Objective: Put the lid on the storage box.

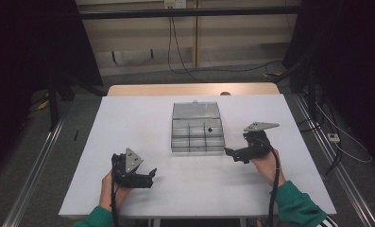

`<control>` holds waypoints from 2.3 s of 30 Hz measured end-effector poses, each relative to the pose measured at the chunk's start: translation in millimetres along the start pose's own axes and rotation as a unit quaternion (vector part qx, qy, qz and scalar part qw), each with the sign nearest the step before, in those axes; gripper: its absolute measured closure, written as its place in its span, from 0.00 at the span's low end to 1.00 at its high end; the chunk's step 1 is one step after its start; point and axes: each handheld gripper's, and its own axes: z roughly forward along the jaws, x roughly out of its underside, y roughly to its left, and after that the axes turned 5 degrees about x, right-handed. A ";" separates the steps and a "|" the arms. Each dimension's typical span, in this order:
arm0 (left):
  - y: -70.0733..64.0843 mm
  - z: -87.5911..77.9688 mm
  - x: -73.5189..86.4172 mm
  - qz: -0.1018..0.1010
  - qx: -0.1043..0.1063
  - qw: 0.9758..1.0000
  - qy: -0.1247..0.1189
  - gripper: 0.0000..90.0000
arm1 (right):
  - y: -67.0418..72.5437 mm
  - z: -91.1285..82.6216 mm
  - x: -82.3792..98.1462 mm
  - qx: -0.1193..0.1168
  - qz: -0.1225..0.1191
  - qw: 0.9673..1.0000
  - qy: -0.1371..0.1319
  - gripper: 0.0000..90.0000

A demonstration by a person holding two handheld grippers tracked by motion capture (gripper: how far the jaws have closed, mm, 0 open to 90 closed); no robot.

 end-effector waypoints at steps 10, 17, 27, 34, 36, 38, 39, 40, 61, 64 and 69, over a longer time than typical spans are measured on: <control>-4.3 18.3 -25.8 0.010 0.022 1.000 -0.002 0.01 | -1.6 2.3 -0.9 0.006 -0.001 1.000 -0.002 0.00; -6.2 29.4 -44.0 0.005 0.031 1.000 -0.002 0.00 | -2.6 2.7 -2.8 0.012 -0.003 1.000 -0.003 0.00; -9.3 53.3 -69.5 -0.004 0.042 0.999 -0.004 0.00 | -3.7 2.7 -2.3 0.030 -0.005 1.000 -0.002 0.00; -8.4 67.1 -83.9 0.000 0.054 0.999 -0.001 0.00 | -4.3 3.1 -2.8 0.031 -0.006 1.000 -0.004 0.00; -8.3 71.6 -88.1 -0.001 0.059 0.998 0.000 0.01 | -4.7 3.2 -3.6 0.031 -0.007 0.999 -0.006 0.00; -9.2 76.6 -92.4 0.000 0.063 0.998 0.001 0.02 | -5.0 3.0 -3.9 0.032 -0.005 0.999 -0.006 0.00; -9.6 78.4 -94.9 0.006 0.066 0.998 0.004 0.03 | -5.2 2.9 -3.9 0.032 -0.005 0.999 -0.007 0.00; -11.0 80.9 -97.1 0.007 0.068 0.998 0.003 0.04 | -5.4 2.9 -3.9 0.032 -0.005 0.999 -0.006 0.00; -26.4 128.4 -123.2 0.026 0.091 0.994 0.060 0.48 | -7.2 3.4 -5.4 0.032 -0.003 0.999 -0.011 0.00; -28.5 133.9 -121.9 0.032 0.087 0.993 0.071 0.52 | -6.7 3.8 -5.9 0.030 -0.004 0.999 -0.012 0.00; -29.1 142.3 -119.2 0.031 0.086 0.992 0.087 0.57 | -6.1 4.9 -6.7 0.029 -0.003 0.999 -0.013 0.00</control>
